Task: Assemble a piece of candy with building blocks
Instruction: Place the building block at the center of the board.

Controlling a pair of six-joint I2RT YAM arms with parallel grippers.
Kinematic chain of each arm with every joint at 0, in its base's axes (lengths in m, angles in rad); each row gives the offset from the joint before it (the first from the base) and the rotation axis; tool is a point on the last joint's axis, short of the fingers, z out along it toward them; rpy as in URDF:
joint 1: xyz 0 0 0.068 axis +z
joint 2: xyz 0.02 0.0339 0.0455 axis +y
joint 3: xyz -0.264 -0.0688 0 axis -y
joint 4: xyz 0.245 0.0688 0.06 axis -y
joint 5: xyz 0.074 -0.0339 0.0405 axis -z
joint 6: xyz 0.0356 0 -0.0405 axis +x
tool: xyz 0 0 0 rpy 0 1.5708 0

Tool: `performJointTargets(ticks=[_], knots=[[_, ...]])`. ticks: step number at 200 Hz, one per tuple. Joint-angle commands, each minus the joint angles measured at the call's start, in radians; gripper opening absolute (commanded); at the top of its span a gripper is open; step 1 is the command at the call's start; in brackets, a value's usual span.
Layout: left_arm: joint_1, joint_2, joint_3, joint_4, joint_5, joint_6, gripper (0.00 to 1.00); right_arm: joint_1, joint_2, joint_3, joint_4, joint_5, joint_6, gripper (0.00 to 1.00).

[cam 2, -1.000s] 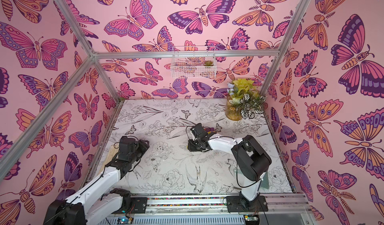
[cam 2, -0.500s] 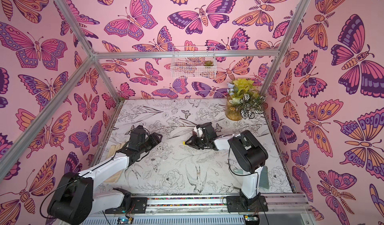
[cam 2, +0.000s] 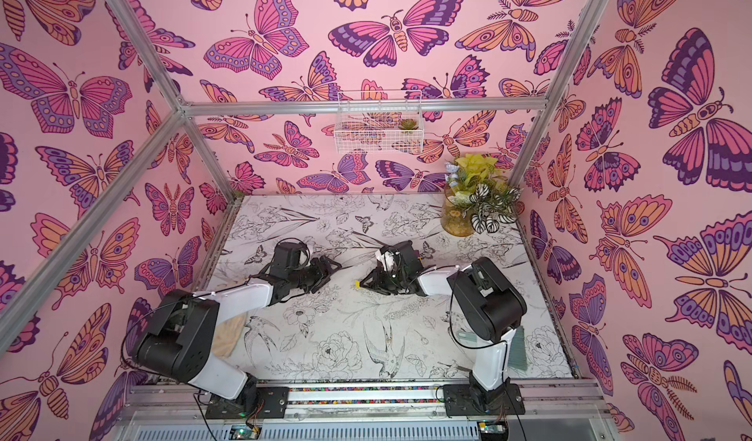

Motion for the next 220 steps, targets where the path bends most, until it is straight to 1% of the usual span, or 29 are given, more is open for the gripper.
performJointTargets(ticks=[1, 37, 68, 111, 138, 166, 185, 220], knots=[[-0.009, 0.007, -0.007, 0.007, 0.115, -0.112, 0.73, 0.003, -0.054, -0.028, 0.031, 0.070, -0.067, 0.28], [-0.037, 0.019, 0.019, 0.006, 0.175, -0.194, 0.73, 0.005, -0.054, -0.043, 0.105, 0.076, -0.056, 0.28], [-0.072, 0.071, 0.058, 0.010, 0.223, -0.245, 0.72, 0.011, -0.065, -0.038, 0.108, 0.100, -0.067, 0.28], [-0.104, 0.126, 0.073, 0.060, 0.219, -0.310, 0.71, 0.029, -0.094, -0.031, 0.062, 0.131, -0.118, 0.28], [-0.106, 0.152, 0.077, 0.072, 0.187, -0.326, 0.69, 0.040, -0.110, -0.046, 0.069, 0.150, -0.135, 0.28], [-0.106, 0.182, 0.057, 0.178, 0.171, -0.399, 0.66, 0.048, -0.114, -0.049, 0.056, 0.164, -0.149, 0.28], [-0.106, 0.192, 0.034, 0.288, 0.155, -0.459, 0.64, 0.049, -0.112, -0.051, 0.053, 0.164, -0.155, 0.28], [-0.115, 0.220, 0.053, 0.304, 0.176, -0.475, 0.62, 0.056, -0.115, -0.050, 0.043, 0.177, -0.167, 0.28]])
